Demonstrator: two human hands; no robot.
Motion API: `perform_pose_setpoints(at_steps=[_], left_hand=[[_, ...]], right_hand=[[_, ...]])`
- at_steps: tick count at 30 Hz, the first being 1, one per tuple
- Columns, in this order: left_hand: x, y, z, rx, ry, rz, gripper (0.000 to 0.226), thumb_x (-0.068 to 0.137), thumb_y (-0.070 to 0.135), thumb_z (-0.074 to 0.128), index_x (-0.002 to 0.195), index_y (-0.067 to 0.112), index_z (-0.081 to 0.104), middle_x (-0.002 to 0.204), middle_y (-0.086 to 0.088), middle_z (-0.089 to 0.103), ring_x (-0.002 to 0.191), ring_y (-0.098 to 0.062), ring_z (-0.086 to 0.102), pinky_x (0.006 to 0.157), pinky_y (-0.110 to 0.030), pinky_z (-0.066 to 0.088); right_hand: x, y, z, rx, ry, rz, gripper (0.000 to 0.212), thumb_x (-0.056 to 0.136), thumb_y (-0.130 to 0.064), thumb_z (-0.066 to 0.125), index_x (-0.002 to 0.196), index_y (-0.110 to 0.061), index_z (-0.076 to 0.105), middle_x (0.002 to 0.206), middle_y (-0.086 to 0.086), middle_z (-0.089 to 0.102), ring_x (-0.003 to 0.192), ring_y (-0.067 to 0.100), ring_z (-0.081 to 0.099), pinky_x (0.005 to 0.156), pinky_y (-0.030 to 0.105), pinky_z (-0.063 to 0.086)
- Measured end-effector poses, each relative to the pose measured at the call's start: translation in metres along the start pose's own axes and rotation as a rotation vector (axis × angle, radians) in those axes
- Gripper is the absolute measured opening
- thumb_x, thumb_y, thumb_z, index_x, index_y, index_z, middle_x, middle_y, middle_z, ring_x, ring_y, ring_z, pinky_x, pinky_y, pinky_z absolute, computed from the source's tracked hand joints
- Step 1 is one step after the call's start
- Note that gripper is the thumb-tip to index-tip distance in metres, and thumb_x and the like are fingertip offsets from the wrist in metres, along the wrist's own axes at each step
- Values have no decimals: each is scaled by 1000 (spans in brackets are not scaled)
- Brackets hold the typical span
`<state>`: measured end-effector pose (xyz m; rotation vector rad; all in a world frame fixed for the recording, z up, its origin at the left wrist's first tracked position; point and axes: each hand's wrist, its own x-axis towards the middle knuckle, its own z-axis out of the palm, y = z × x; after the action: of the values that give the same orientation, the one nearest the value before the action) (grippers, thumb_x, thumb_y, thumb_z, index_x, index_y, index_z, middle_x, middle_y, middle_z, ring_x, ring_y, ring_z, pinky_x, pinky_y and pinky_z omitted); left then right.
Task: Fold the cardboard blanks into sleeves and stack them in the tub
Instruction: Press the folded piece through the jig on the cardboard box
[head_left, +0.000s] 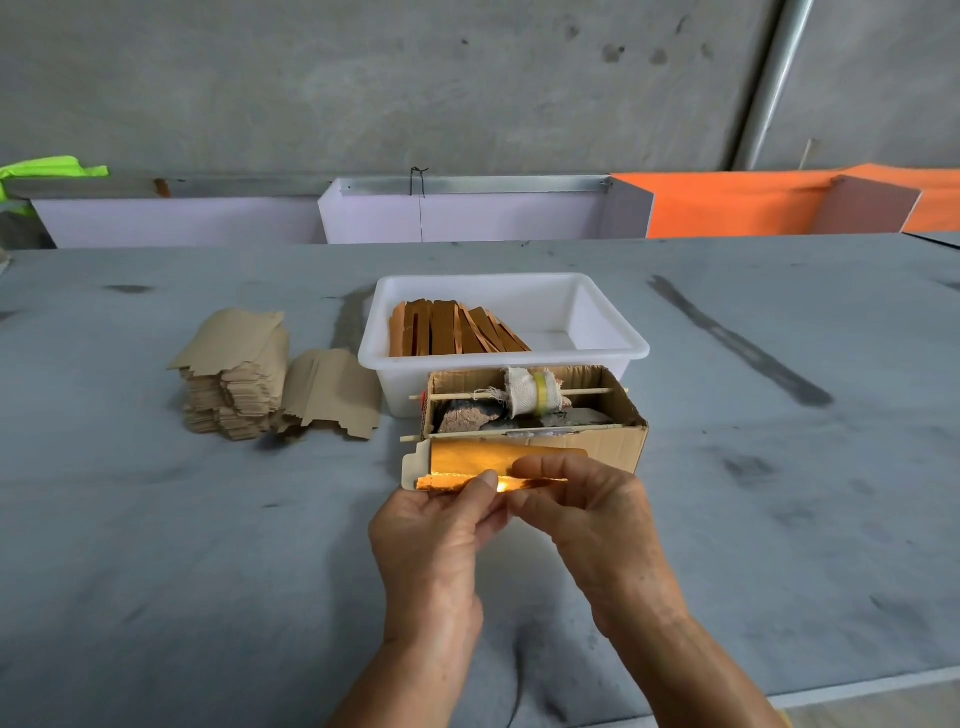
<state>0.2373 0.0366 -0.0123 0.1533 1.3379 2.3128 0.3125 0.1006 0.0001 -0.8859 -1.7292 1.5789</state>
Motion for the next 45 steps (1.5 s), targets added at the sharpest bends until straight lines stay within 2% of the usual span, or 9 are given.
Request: perform_pose_setpoints(at_steps=[9, 14, 20, 25, 29, 32, 37, 42, 45], left_hand=[[1, -2, -5, 27, -27, 18, 13, 78, -12, 63, 87, -3, 66, 75, -18, 72, 66, -29, 70, 56, -29, 57], [0, -5, -6, 24, -91, -25, 14, 83, -10, 57, 83, 0, 67, 75, -16, 71, 65, -25, 68, 57, -28, 56], [1, -12, -8, 37, -29, -95, 38, 84, -10, 55, 54, 9, 69, 63, -12, 67, 58, -22, 67, 52, -25, 54], [0, -16, -7, 33, 85, -173, 12, 73, -8, 70, 76, 3, 66, 63, -9, 70, 56, -19, 69, 48, -25, 54], [3, -17, -5, 17, 101, -281, 24, 69, -7, 73, 91, -3, 66, 78, -15, 71, 57, -19, 67, 45, -23, 52], [6, -18, -5, 12, 112, -371, 43, 70, -2, 74, 111, -7, 62, 101, -22, 68, 68, -21, 64, 46, -21, 53], [9, -16, -5, -51, 148, -446, 49, 72, 1, 74, 118, -2, 58, 110, -20, 67, 78, -23, 66, 54, -21, 55], [10, -16, 1, -60, 112, -464, 52, 74, 7, 72, 123, -4, 56, 114, -22, 65, 96, -35, 63, 99, -48, 46], [10, -12, 4, -55, 97, -481, 50, 76, 9, 70, 121, -7, 57, 118, -26, 62, 111, -46, 57, 98, -52, 45]], right_hand=[[3, -2, -3, -87, -38, 49, 22, 74, -4, 76, 85, -23, 74, 71, 2, 71, 62, 4, 63, 58, 14, 47], [5, -6, -5, -103, -80, 89, 23, 73, -1, 76, 85, -20, 74, 72, 2, 71, 53, -2, 58, 54, 10, 45], [3, -6, -6, -179, -122, 115, 25, 73, -3, 77, 86, -24, 72, 66, -3, 65, 54, 1, 56, 50, 8, 42], [2, -5, -5, -261, -143, 92, 23, 73, -6, 78, 84, -26, 72, 66, -8, 66, 58, 0, 60, 51, 8, 42], [0, -3, -5, -281, -151, 112, 26, 73, -4, 77, 81, -27, 69, 63, -4, 68, 48, -4, 57, 45, 8, 39], [-3, 1, -3, -337, -125, 82, 34, 74, -6, 75, 96, -29, 65, 74, 0, 71, 53, -1, 58, 47, 9, 41], [-20, 16, 10, -486, 41, -147, 58, 76, -9, 72, 126, -29, 49, 74, -8, 70, 75, 6, 66, 74, 27, 53], [-31, 32, 24, -284, 212, -181, 63, 73, -4, 74, 120, -36, 47, 73, -27, 67, 72, -8, 61, 64, 5, 42], [-33, 37, 32, -108, 286, -161, 64, 71, 0, 76, 118, -35, 49, 73, -27, 68, 68, -4, 63, 60, 7, 42]])
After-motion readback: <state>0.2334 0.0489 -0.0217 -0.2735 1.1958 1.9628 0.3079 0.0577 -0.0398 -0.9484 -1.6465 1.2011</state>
